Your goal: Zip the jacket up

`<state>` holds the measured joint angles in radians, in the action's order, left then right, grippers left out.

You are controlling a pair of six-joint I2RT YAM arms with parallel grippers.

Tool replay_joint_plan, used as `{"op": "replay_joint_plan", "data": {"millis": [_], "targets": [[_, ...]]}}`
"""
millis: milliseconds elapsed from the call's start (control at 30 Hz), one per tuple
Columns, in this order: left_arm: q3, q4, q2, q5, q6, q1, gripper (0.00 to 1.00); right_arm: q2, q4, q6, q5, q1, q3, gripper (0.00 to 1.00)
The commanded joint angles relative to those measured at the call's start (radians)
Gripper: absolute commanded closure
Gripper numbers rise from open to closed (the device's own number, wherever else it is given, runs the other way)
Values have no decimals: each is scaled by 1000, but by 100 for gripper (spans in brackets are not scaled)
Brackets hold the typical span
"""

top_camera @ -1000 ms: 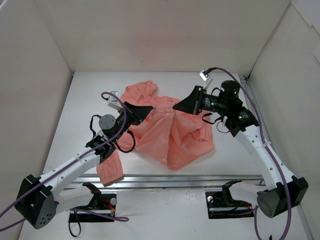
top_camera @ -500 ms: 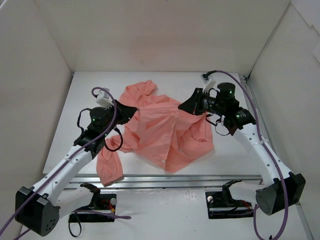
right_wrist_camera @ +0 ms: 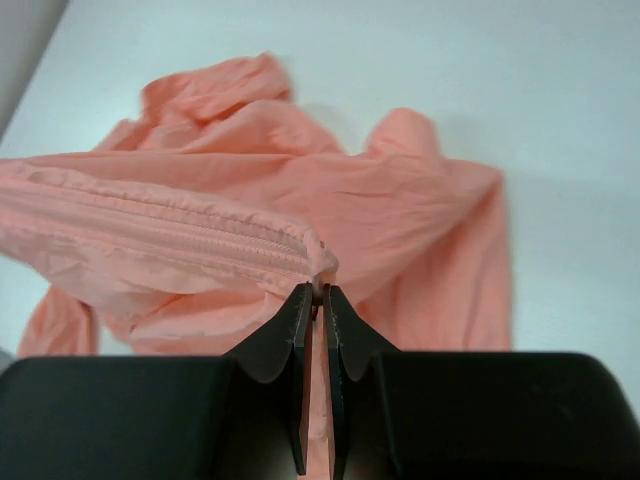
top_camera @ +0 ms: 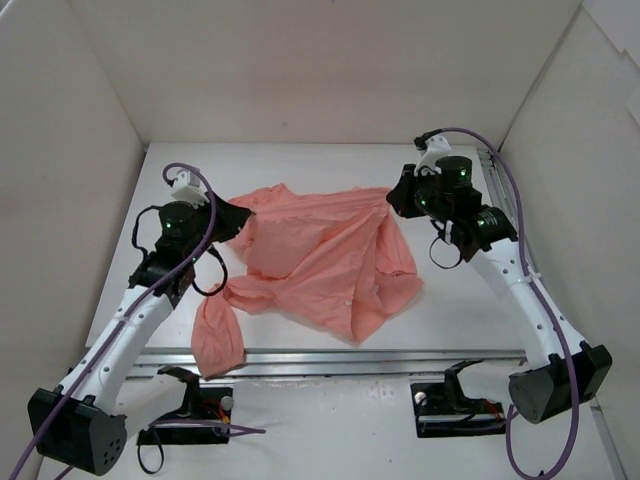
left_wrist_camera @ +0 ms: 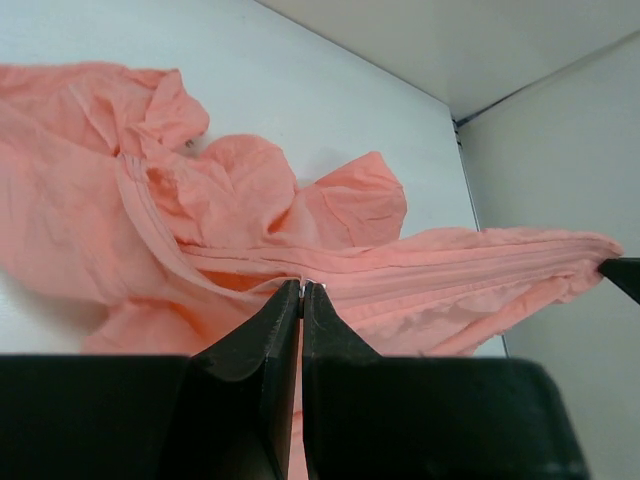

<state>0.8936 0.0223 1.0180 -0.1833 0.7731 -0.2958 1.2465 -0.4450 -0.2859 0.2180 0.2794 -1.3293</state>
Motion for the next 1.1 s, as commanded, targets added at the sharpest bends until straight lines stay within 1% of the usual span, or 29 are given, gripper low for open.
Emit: {"op": "replay_joint_plan", "data": {"millis": [0, 33, 233, 500, 700, 833, 967, 1067], "targets": [[83, 22, -21, 25, -64, 44, 100, 4, 12, 102, -244, -19, -82, 100], [90, 34, -19, 24, -70, 59, 100, 7, 11, 111, -303, -17, -88, 100], [134, 62, -3, 12, -92, 110, 100, 24, 5, 172, -489, -17, -131, 100], [200, 90, 33, 2, -123, 170, 100, 50, 8, 221, -652, -17, -185, 100], [278, 108, 85, -42, -135, 230, 100, 65, 15, 232, -787, -19, -212, 100], [347, 125, 126, -62, -143, 264, 100, 71, 32, 229, -850, -20, -228, 100], [369, 136, 131, -62, -150, 285, 100, 68, 42, 229, -879, -22, -229, 100], [378, 145, 131, -76, -156, 294, 100, 65, 43, 244, -827, -25, -231, 100]]}}
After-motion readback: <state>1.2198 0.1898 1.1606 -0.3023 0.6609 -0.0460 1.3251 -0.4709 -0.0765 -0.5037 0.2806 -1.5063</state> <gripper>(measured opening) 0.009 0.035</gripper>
